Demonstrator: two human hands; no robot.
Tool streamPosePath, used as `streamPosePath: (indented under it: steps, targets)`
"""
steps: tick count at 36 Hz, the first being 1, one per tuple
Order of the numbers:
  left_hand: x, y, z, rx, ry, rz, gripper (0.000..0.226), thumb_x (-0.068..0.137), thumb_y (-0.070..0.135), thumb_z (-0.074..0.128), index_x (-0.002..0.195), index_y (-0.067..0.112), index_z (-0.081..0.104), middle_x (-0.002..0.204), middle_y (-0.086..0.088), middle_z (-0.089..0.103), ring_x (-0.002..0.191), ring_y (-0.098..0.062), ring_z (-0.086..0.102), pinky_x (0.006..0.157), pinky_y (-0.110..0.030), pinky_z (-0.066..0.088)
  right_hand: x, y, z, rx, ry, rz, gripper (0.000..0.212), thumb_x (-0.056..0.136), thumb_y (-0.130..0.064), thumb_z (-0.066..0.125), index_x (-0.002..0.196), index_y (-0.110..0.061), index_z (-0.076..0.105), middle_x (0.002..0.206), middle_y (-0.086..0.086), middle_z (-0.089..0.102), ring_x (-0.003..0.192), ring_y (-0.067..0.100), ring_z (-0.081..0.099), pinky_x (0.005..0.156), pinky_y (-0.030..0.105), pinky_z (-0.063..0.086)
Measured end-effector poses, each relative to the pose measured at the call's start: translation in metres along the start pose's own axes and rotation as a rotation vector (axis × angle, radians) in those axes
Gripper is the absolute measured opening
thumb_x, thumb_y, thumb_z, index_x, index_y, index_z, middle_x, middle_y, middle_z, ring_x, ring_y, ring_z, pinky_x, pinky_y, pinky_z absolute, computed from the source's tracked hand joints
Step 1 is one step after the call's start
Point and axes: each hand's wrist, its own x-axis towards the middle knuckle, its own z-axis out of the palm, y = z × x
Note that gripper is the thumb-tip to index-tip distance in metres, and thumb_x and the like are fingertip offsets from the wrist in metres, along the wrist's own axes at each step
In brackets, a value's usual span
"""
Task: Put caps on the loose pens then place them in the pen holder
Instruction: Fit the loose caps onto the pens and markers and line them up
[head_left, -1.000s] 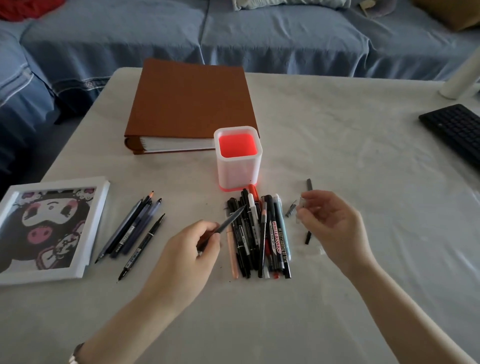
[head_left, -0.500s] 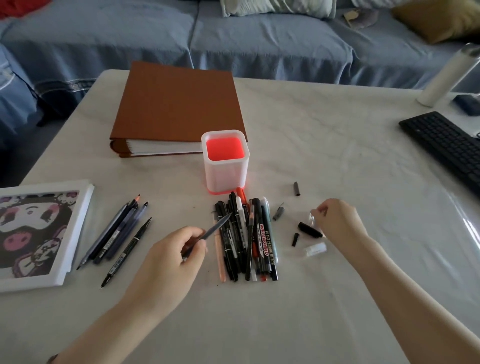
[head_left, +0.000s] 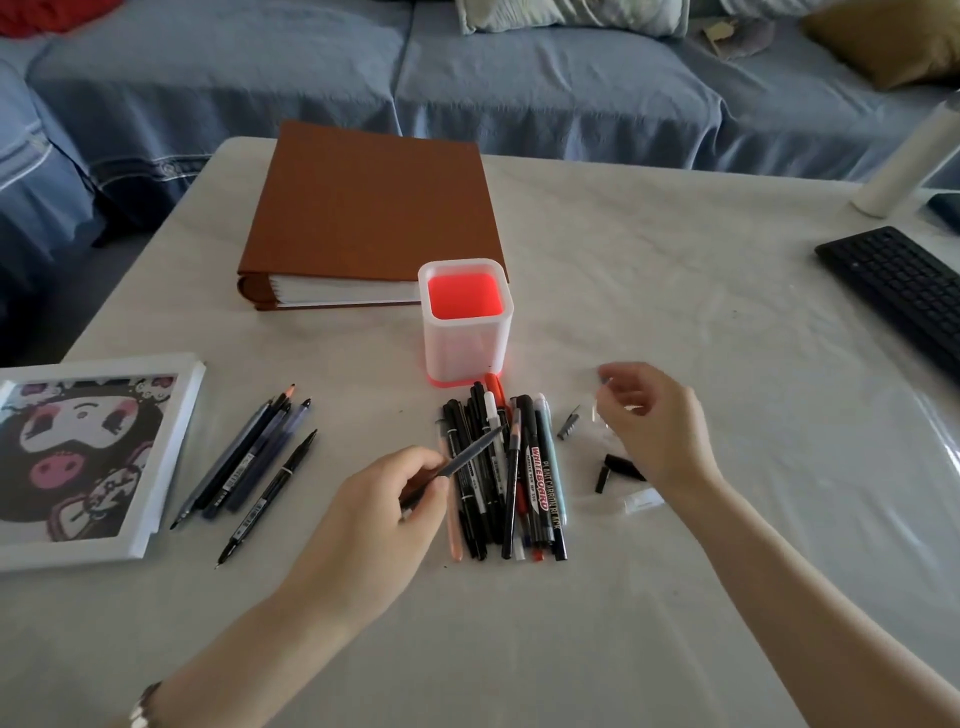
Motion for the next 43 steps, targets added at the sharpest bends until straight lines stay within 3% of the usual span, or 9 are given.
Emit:
streamPosePath:
  steps: [4,7,17,22,28,33,37,40,43]
  targets:
    - [0.000,0.003,0.000,-0.048,-0.026,-0.004,0.025,0.086,0.013,0.056,0.075,0.036,0.057,0.078,0.008,0.064,0.073,-0.013,0.059,0.063,-0.021,0.045,-0.025,-0.032,0.004,0.425,-0.058,0.051,0.017,0.086,-0.004,0.057,0.095,-0.015,0.065,0.064,-0.006,0.066,0.051,-0.002,0.058,0.053,0.009,0.047]
    - [-0.001,0.007,-0.001,-0.082,-0.039,0.008,0.025,0.086,0.013,0.056,0.078,0.036,0.058,0.082,0.010,0.063,0.068,-0.014,0.058,0.063,-0.025,0.046,-0.042,-0.046,0.007,0.587,-0.040,0.067,0.019,0.086,-0.001,0.056,0.083,-0.017,0.066,0.055,-0.008,0.068,0.056,0.000,0.064,0.057,0.008,0.049]
    - [-0.003,0.012,-0.001,-0.082,-0.050,0.052,0.022,0.087,0.013,0.056,0.081,0.034,0.061,0.073,0.003,0.065,0.063,-0.014,0.058,0.056,-0.021,0.043,-0.055,-0.054,0.015,0.710,-0.067,0.122,0.014,0.084,0.000,0.058,0.087,-0.010,0.068,0.060,-0.003,0.071,0.061,0.005,0.068,0.061,0.011,0.052]
    - [-0.004,0.010,0.001,-0.049,-0.032,0.101,0.027,0.087,0.017,0.057,0.081,0.044,0.059,0.073,0.001,0.064,0.069,-0.018,0.060,0.061,-0.029,0.047,-0.062,-0.051,0.023,0.685,-0.105,0.124,0.021,0.081,0.000,0.062,0.082,-0.020,0.069,0.067,-0.004,0.073,0.062,0.006,0.067,0.067,0.015,0.054]
    - [-0.003,0.009,0.002,0.011,-0.031,0.154,0.013,0.087,0.022,0.053,0.085,0.030,0.063,0.067,0.003,0.057,0.059,-0.009,0.051,0.052,-0.013,0.035,-0.068,-0.047,0.024,0.829,-0.097,0.117,0.023,0.075,0.005,0.062,0.088,-0.013,0.069,0.072,0.004,0.073,0.073,0.015,0.071,0.065,0.021,0.056]
    - [-0.001,0.016,0.002,-0.140,-0.115,0.013,0.020,0.088,0.011,0.053,0.079,0.022,0.066,0.057,-0.009,0.052,0.044,-0.007,0.035,0.044,-0.014,0.027,-0.070,-0.043,0.027,0.889,-0.066,0.110,0.019,0.066,-0.012,0.068,0.085,-0.013,0.070,0.072,0.008,0.072,0.076,0.021,0.072,0.064,0.025,0.057]
    - [0.004,0.020,0.001,-0.486,-0.225,-0.245,0.027,0.088,0.001,0.050,0.076,0.018,0.068,0.052,-0.002,0.052,0.036,-0.005,0.035,0.037,-0.014,0.026,-0.072,-0.045,0.028,0.924,-0.103,0.087,0.046,0.048,-0.043,0.081,0.087,-0.019,0.073,0.078,0.011,0.074,0.077,0.024,0.072,0.066,0.026,0.056]
    - [0.005,0.019,0.001,-0.562,-0.242,-0.307,0.026,0.088,-0.001,0.050,0.077,0.016,0.068,0.048,0.003,0.053,0.035,-0.003,0.036,0.035,-0.013,0.025,-0.073,-0.047,0.031,0.943,-0.111,0.122,0.026,0.063,-0.026,0.072,0.088,-0.020,0.069,0.075,0.009,0.074,0.070,0.021,0.071,0.065,0.024,0.056]
    - [0.010,0.013,0.000,-0.391,-0.173,-0.152,0.029,0.086,0.003,0.055,0.079,0.027,0.068,0.051,0.012,0.059,0.040,0.001,0.042,0.041,-0.008,0.031,-0.073,-0.052,0.040,0.906,-0.145,0.160,0.026,0.080,0.004,0.058,0.097,-0.016,0.057,0.074,0.006,0.074,0.069,0.016,0.070,0.064,0.022,0.056]
